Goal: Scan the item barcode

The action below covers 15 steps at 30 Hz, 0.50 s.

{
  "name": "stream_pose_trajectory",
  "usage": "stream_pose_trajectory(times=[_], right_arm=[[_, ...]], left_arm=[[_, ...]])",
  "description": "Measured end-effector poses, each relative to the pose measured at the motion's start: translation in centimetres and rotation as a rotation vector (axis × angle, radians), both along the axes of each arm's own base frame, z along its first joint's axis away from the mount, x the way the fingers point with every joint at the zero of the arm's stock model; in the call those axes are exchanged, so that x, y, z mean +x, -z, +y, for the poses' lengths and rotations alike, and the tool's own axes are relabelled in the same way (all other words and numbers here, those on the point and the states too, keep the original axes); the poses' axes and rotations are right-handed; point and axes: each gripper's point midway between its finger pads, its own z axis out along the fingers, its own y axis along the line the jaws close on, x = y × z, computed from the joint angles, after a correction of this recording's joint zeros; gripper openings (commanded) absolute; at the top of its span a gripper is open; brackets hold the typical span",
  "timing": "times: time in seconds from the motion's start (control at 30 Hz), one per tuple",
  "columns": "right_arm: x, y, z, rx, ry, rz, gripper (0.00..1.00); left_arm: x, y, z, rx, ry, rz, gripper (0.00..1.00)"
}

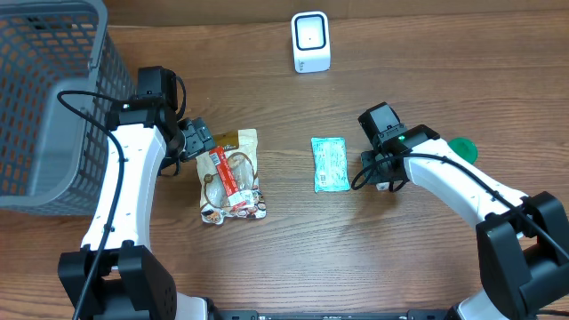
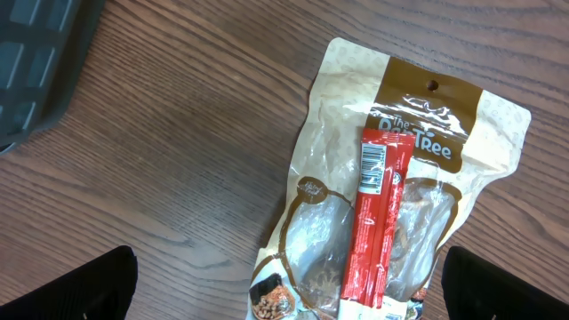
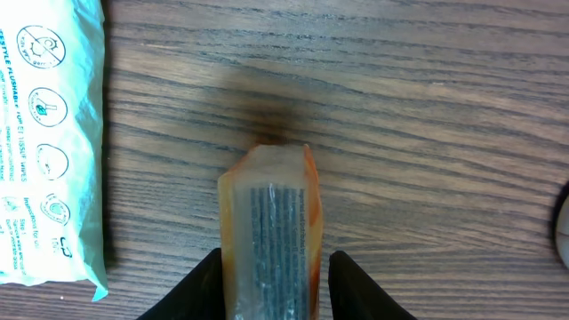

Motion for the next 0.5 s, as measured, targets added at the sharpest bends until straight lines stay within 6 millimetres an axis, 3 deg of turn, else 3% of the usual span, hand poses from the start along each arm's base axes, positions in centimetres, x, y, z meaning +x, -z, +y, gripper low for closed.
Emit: stream_pose_trajectory(times=[0.5], right_arm=[[-0.6,0.13,-0.29,-0.012,0.0,0.025,0.36]], left_arm=[[-0.01,0.01,0.0,0.0,0.0,0.0,1.0]])
